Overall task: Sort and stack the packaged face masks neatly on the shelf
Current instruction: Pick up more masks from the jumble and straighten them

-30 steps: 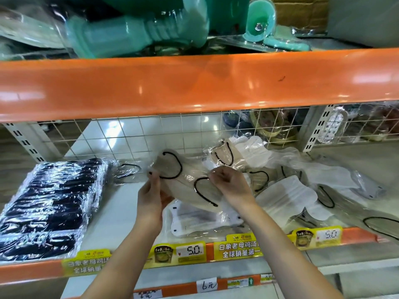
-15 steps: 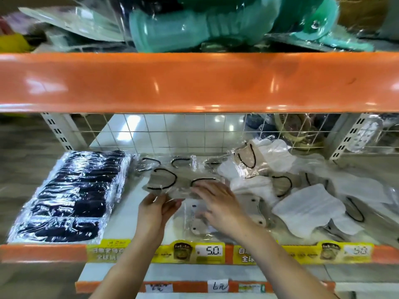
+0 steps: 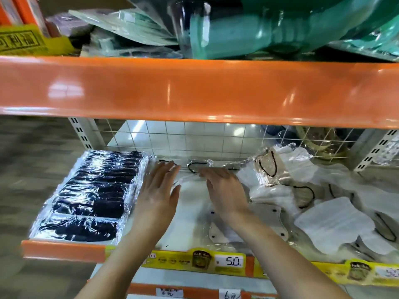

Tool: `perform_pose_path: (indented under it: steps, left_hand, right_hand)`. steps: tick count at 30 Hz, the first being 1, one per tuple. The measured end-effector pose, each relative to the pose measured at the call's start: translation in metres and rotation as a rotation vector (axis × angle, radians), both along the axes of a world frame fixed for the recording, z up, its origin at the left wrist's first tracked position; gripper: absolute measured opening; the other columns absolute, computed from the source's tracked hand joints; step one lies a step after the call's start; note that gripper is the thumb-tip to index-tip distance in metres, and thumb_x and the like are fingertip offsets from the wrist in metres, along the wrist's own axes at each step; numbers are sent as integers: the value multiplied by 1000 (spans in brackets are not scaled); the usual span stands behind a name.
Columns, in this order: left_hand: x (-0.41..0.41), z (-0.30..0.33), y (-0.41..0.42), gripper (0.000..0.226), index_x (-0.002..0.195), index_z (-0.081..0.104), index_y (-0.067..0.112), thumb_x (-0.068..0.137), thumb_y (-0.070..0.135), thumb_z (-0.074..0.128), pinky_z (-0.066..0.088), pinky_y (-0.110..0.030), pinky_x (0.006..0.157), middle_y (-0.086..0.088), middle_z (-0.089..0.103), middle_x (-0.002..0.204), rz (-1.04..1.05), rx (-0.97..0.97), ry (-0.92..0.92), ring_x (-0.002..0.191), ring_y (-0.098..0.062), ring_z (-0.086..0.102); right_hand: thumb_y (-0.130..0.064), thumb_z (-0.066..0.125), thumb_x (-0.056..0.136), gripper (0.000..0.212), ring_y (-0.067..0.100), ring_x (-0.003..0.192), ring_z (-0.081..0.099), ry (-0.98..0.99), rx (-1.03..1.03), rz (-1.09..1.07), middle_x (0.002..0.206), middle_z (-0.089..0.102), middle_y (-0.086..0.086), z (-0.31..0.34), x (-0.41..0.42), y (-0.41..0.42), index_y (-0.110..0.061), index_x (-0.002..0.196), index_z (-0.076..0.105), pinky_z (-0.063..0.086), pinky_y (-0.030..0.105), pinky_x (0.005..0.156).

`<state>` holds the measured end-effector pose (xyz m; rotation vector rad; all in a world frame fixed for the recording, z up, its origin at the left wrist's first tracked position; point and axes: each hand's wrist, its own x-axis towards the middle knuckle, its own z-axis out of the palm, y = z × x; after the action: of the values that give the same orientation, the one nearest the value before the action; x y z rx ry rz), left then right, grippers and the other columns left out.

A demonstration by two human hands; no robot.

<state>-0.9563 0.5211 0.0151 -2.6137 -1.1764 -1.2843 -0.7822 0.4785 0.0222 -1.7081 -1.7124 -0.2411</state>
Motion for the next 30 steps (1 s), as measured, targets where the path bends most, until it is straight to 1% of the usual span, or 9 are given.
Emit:
perform_pose_path:
  steps: [3,7,9,12,16,19,23,26,30]
  left_hand:
    - [3,-9,21,39,116,62,12,79,2,66,51,-49,89,-9,65,119,54,-44,107,114,-30,58]
    - [5,-11,49,39,100,72,11,71,-12,60,54,-43,74,-6,72,100,117,-65,172,93,-29,69]
    - [7,-8,59,44,106,71,12,73,-12,56,50,-38,84,-5,70,107,132,-140,231,101,-28,66]
    - [12,-7,74,51,126,61,21,85,-4,46,35,-27,98,3,59,130,185,-267,321,124,-20,49]
    - [16,-19,81,38,111,63,22,84,2,45,32,-23,93,6,61,120,208,-323,494,117,-15,49]
    - [16,-35,82,40,123,59,23,90,7,44,31,-24,99,6,56,132,196,-397,488,125,-14,46]
    - [12,-55,85,48,146,34,21,98,20,34,20,-27,112,6,32,153,188,-424,531,142,-12,24]
    - [10,-61,87,51,150,22,17,100,14,29,15,-26,115,3,21,158,206,-415,555,145,-13,16]
    - [13,-57,92,51,150,21,14,100,15,28,16,-28,116,0,20,158,197,-415,554,145,-14,15]
  right_hand:
    - [-1,56,70,36,24,84,69,-31,32,-2,95,73,0,6,-1,16,-15,99,72,54,34,73]
    - [0,55,73,36,25,87,68,-54,51,-41,96,73,1,-3,1,36,-13,101,72,54,37,79]
    - [-4,51,78,34,27,89,66,-41,33,-71,96,72,1,-12,1,42,-14,101,73,55,37,81]
    - [-3,51,87,37,28,108,55,30,-253,-77,115,65,0,-21,2,51,-19,115,67,46,39,93]
    - [-1,51,83,37,26,108,56,19,-555,-90,112,61,3,-36,0,59,-18,112,65,47,35,89]
    - [-1,49,87,37,27,113,52,33,-595,-83,119,57,7,-45,-3,61,-13,119,63,44,35,94]
    - [-12,44,96,38,25,125,44,-22,-544,-86,136,50,3,-55,-3,62,-16,132,54,31,35,107]
    - [-15,43,97,40,20,133,36,-84,-488,-111,144,44,-2,-59,-5,65,-18,137,48,16,32,114]
    - [-5,45,92,49,17,138,30,-91,-459,-136,147,40,-3,-51,-6,72,-18,140,44,4,32,117]
